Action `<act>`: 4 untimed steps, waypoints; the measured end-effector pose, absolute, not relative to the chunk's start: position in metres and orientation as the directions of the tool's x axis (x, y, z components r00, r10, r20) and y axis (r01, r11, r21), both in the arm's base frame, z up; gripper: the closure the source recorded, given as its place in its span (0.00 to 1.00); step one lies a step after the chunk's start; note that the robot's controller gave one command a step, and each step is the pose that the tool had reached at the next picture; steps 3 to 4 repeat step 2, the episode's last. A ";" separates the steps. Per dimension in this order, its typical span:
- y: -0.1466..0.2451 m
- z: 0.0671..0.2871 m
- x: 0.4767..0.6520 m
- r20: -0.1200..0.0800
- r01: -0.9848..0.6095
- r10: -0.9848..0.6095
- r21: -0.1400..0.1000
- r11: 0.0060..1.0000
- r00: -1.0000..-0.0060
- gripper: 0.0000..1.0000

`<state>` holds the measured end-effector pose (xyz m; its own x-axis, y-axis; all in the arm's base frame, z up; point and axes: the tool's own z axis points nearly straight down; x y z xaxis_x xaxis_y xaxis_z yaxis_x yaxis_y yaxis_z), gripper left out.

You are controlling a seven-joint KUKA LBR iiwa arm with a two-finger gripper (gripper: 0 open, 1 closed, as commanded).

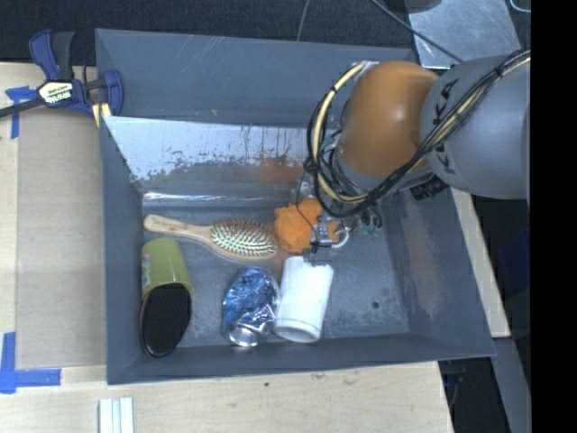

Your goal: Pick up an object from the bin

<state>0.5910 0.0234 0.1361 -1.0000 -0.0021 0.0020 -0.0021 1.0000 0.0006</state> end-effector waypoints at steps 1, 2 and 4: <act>0.023 0.141 0.592 -0.005 -0.001 -0.001 0.001 1.000 -1.000 1.00; 0.018 0.337 0.617 -0.015 -0.447 -0.447 -0.006 0.895 -0.894 1.00; 0.018 0.337 0.617 -0.015 -0.447 -0.447 -0.006 0.895 -0.894 1.00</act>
Offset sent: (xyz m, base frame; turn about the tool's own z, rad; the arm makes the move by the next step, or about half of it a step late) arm 0.0000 0.0000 0.0000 0.0000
